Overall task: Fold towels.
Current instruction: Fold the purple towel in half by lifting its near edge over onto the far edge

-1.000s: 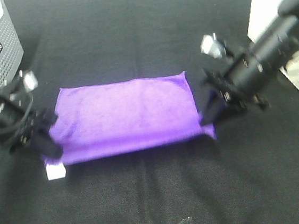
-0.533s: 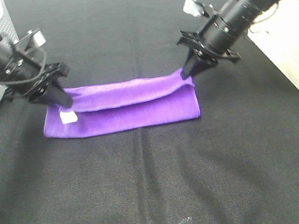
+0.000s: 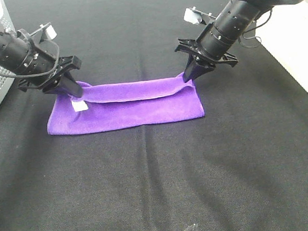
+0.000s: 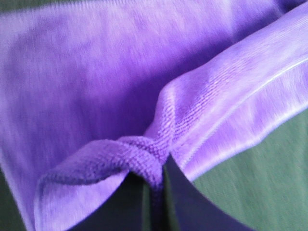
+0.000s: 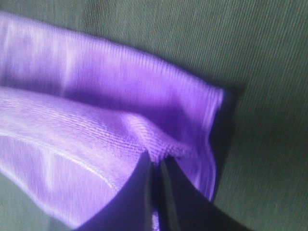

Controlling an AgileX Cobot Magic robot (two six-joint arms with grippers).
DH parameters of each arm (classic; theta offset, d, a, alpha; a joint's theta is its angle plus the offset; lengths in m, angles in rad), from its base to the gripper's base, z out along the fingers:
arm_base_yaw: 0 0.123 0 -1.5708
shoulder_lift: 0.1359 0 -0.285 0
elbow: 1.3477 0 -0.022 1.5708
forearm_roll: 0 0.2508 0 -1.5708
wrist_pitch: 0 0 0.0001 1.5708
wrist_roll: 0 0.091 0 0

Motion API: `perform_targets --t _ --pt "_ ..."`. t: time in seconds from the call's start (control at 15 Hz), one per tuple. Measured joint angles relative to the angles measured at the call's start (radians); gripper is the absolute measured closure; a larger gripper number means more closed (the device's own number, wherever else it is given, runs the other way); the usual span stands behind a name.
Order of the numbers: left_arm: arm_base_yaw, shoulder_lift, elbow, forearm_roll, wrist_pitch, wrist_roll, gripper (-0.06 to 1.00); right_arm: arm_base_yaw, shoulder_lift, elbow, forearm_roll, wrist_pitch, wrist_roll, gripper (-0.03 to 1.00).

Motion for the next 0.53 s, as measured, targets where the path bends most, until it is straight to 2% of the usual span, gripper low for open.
perform_targets --t 0.27,0.53 --pt "0.0 0.021 -0.025 0.001 -0.021 -0.012 0.94 0.0 0.008 -0.014 -0.008 -0.039 0.013 0.96" --pt "0.0 0.021 -0.027 0.001 -0.041 -0.006 0.86 0.0 0.008 -0.016 -0.01 -0.054 0.013 0.95"
